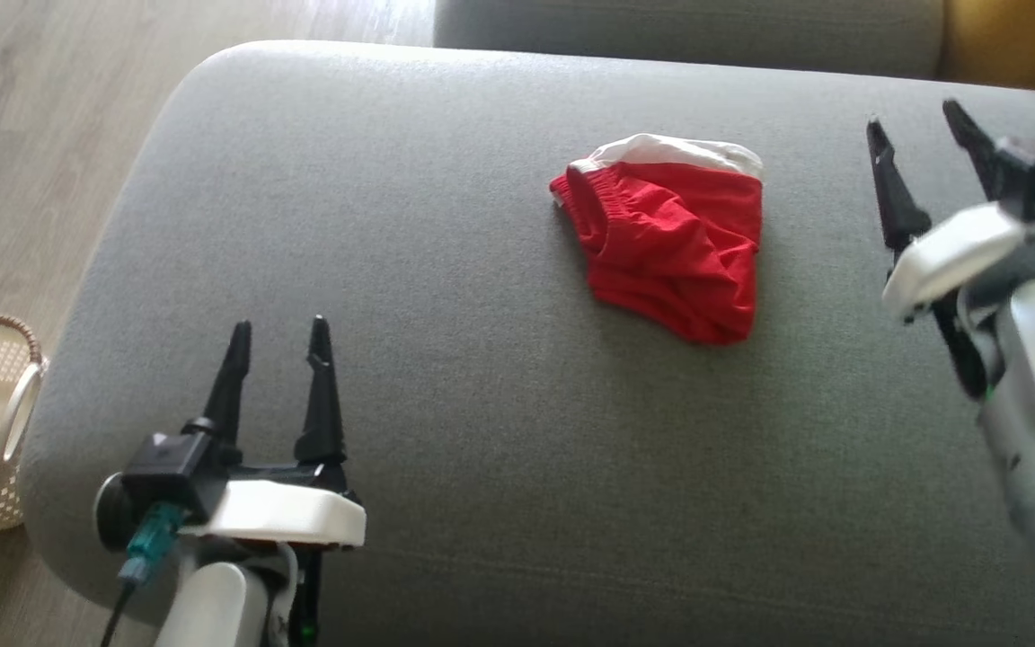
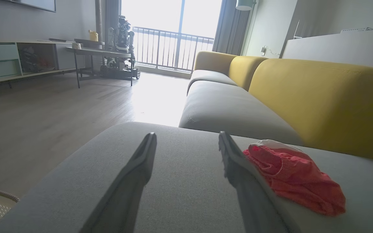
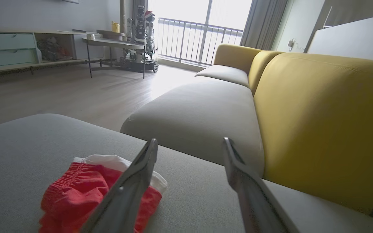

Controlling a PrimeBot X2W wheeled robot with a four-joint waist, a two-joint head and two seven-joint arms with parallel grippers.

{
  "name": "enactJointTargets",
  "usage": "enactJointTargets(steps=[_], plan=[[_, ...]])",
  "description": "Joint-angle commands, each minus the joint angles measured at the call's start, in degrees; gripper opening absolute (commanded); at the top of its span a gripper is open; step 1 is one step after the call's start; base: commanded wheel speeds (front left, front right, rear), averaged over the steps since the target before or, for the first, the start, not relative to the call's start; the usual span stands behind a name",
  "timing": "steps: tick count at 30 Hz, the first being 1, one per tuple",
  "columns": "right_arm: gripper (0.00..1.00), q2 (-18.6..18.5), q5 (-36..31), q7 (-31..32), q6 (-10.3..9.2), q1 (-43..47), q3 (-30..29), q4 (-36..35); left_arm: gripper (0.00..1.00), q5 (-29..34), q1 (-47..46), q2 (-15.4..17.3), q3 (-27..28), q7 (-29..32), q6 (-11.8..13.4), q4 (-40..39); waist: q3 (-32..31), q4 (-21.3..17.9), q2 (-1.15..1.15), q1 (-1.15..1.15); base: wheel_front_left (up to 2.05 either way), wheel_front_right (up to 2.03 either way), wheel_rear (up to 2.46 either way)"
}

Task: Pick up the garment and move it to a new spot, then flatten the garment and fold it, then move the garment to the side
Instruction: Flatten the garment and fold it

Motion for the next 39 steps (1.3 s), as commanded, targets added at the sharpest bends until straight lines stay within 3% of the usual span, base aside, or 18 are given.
enactJointTargets(steps=[1, 7, 12, 26, 39], plan=[[1.00, 1.70, -2.87, -0.74, -0.02, 2.64, -3.00, -5.03, 1.00, 0.44, -0.88, 0.08, 2.65, -0.28, 0.11, -2.22, -0.22, -0.50, 0.00, 0.00, 0.00, 0.00, 0.00], [1.00, 6.71, -11.71, -0.76, -0.02, 12.88, -11.56, -15.57, 1.00, 0.57, -0.52, 0.08, 2.94, -0.28, 0.04, -2.46, -0.53, -1.16, 0.00, 0.00, 0.00, 0.00, 0.00], [1.00, 9.36, -15.61, -0.77, -0.02, 17.69, -14.22, -19.94, 1.00, 0.89, -0.02, 0.08, 3.11, -0.28, -0.07, -2.45, -0.75, -1.39, 0.00, 0.00, 0.00, 0.00, 0.00], [1.00, 13.80, -18.36, -0.77, -0.02, 22.87, -19.10, -25.42, 1.00, 1.83, 1.05, 0.08, 3.34, -0.28, 0.03, -2.64, -1.16, -2.19, 0.00, 0.00, 0.00, 0.00, 0.00], [1.00, 15.02, -18.90, -0.77, -0.02, 24.41, -20.02, -25.81, 1.00, 2.18, 0.81, 0.08, 3.41, -0.28, -0.09, -3.10, -1.27, -2.77, 0.00, 0.00, 0.00, 0.00, 0.00]])
